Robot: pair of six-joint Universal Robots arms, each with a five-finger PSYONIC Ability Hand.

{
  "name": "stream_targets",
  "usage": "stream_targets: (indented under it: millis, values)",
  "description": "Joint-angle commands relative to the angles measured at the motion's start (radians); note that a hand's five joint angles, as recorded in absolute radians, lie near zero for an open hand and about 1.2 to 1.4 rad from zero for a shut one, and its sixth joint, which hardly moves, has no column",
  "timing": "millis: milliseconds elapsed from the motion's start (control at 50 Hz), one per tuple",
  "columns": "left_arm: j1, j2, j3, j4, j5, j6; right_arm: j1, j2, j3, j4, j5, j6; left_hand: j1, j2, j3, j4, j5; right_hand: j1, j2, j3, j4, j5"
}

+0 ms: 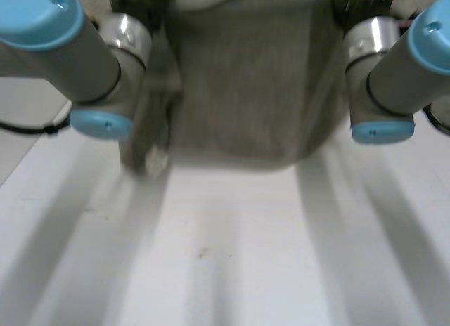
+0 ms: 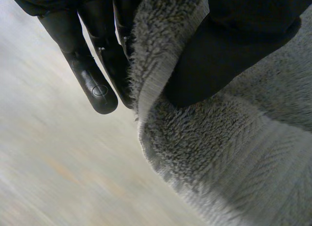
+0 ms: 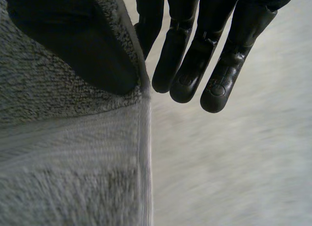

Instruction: Fold the laundry

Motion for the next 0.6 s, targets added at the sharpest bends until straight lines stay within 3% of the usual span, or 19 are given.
stream_targets:
  millis: [20,120,180,280,360,380,560,600]
  values:
    - [0.012,0.102,-0.143,0.187,0.073,0.014,-0.003,-0.077,0.130,-0.070,-0.018,0.008,0.195,0.183,0.180,0.179,0.191,0.419,0.213,0.205,0.200,0.218]
    - [0.028,0.175,-0.472,0.145,0.079,0.017,-0.012,-0.130,0.305,-0.058,-0.087,0.034,0.195,0.183,0.180,0.179,0.191,0.419,0.213,0.205,0.200,0.218]
    - [0.031,0.183,-0.562,0.135,0.081,0.017,-0.016,-0.147,0.423,-0.030,-0.149,0.030,0.195,0.183,0.180,0.179,0.191,0.419,0.213,0.205,0.200,0.218]
    - [0.034,0.171,-0.848,0.128,0.162,0.024,-0.020,-0.140,0.561,0.114,-0.206,0.028,0.195,0.183,0.180,0.179,0.191,0.419,0.213,0.205,0.200,0.218]
    - [0.034,0.154,-0.927,0.135,0.211,0.027,-0.022,-0.129,0.655,0.238,-0.220,0.026,0.193,0.180,0.177,0.177,0.188,0.419,0.213,0.205,0.200,0.218]
    - [0.034,0.139,-0.945,0.133,0.220,0.027,-0.022,-0.129,0.655,0.238,-0.220,0.027,0.059,0.047,0.044,0.043,0.055,0.419,0.213,0.205,0.200,0.218]
    - [0.072,0.109,-0.961,0.125,0.220,0.017,-0.037,-0.143,0.727,0.278,-0.203,0.037,-0.153,-0.166,-0.169,-0.170,-0.158,0.419,0.213,0.205,0.200,0.218]
    - [0.087,0.129,-0.965,0.122,0.219,0.012,-0.051,-0.144,0.730,0.281,-0.203,0.037,-0.574,-0.586,-0.590,-0.590,-0.578,0.419,0.213,0.205,0.200,0.218]
